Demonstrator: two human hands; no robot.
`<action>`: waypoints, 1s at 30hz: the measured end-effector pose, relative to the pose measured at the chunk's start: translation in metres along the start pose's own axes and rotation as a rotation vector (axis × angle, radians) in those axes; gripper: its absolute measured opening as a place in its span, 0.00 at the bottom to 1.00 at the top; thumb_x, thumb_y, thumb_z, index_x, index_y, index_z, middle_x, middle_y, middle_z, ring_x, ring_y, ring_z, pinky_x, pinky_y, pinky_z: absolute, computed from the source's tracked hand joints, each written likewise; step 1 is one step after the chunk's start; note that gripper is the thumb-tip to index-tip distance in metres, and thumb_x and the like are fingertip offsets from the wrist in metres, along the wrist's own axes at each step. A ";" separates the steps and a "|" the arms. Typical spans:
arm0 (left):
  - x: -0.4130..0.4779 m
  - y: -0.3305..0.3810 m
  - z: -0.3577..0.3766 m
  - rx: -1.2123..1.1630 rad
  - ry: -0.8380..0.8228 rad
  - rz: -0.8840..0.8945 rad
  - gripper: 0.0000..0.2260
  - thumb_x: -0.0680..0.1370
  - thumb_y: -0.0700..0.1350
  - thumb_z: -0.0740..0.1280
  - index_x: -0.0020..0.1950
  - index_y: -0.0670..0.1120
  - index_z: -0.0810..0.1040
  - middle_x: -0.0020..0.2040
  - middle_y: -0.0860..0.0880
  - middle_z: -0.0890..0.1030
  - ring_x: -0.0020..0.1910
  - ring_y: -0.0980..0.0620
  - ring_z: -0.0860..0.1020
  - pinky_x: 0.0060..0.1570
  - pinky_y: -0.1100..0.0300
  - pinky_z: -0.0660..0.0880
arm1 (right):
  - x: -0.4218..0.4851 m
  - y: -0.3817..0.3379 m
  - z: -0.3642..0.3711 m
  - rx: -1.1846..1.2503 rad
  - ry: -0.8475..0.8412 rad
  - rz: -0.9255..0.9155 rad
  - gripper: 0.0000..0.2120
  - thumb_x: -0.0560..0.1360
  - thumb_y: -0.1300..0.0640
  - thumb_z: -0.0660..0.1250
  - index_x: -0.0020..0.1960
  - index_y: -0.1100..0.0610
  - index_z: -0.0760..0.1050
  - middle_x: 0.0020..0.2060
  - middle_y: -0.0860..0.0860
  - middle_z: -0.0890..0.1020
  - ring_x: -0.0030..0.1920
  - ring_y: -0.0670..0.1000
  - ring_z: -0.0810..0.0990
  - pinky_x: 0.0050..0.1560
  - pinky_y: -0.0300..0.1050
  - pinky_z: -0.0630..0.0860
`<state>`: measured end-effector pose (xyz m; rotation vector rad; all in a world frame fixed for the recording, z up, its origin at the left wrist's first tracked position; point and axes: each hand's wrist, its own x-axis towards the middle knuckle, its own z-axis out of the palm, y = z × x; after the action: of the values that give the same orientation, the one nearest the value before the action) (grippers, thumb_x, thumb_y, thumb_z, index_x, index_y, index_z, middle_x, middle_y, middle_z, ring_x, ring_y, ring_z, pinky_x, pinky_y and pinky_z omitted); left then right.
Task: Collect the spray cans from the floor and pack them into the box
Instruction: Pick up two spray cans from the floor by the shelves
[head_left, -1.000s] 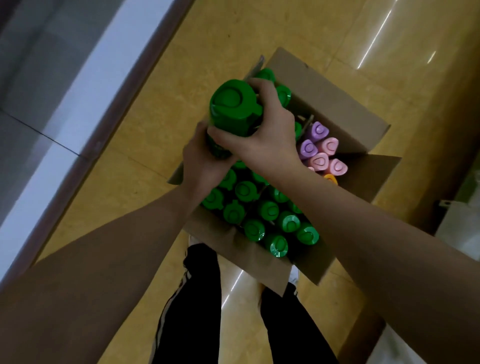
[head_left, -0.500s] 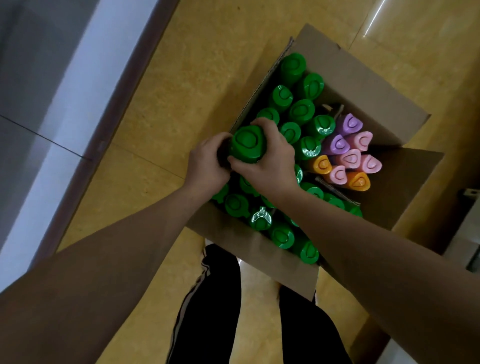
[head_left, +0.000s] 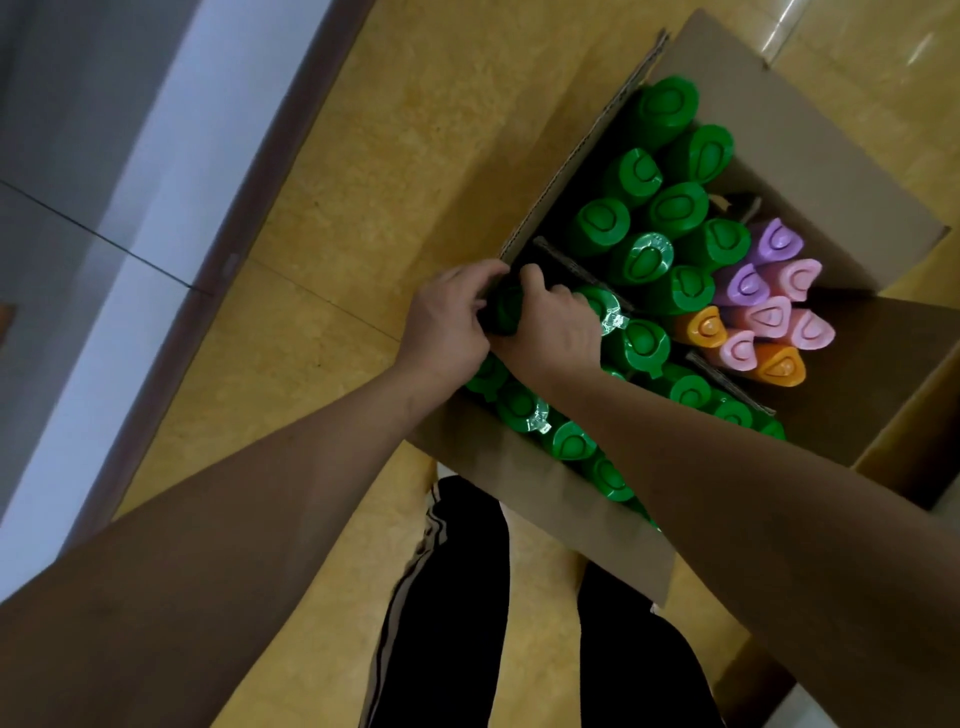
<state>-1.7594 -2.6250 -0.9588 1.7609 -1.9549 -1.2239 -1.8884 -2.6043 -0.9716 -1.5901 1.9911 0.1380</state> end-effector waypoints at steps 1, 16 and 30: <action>0.000 -0.001 -0.001 -0.005 -0.004 0.005 0.25 0.76 0.26 0.62 0.68 0.45 0.78 0.62 0.44 0.80 0.56 0.54 0.78 0.49 0.84 0.66 | 0.002 0.000 0.002 -0.007 -0.009 0.023 0.28 0.73 0.41 0.71 0.63 0.55 0.65 0.51 0.60 0.79 0.52 0.63 0.77 0.43 0.51 0.67; -0.005 0.016 0.000 0.084 -0.040 -0.038 0.22 0.79 0.33 0.60 0.70 0.48 0.76 0.64 0.48 0.79 0.62 0.49 0.76 0.58 0.64 0.69 | -0.048 0.022 0.006 0.316 0.190 0.130 0.28 0.76 0.49 0.71 0.73 0.57 0.70 0.62 0.56 0.78 0.63 0.59 0.74 0.62 0.50 0.69; -0.105 0.112 0.122 0.410 -0.267 0.375 0.26 0.82 0.55 0.65 0.77 0.47 0.68 0.80 0.46 0.62 0.79 0.44 0.58 0.76 0.47 0.57 | -0.214 0.156 0.024 0.416 0.573 0.610 0.26 0.75 0.46 0.67 0.69 0.58 0.75 0.62 0.58 0.79 0.62 0.62 0.75 0.65 0.57 0.70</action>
<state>-1.8935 -2.4872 -0.9195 1.3346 -2.6978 -1.0208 -1.9972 -2.3652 -0.9276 -0.7687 2.6679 -0.5233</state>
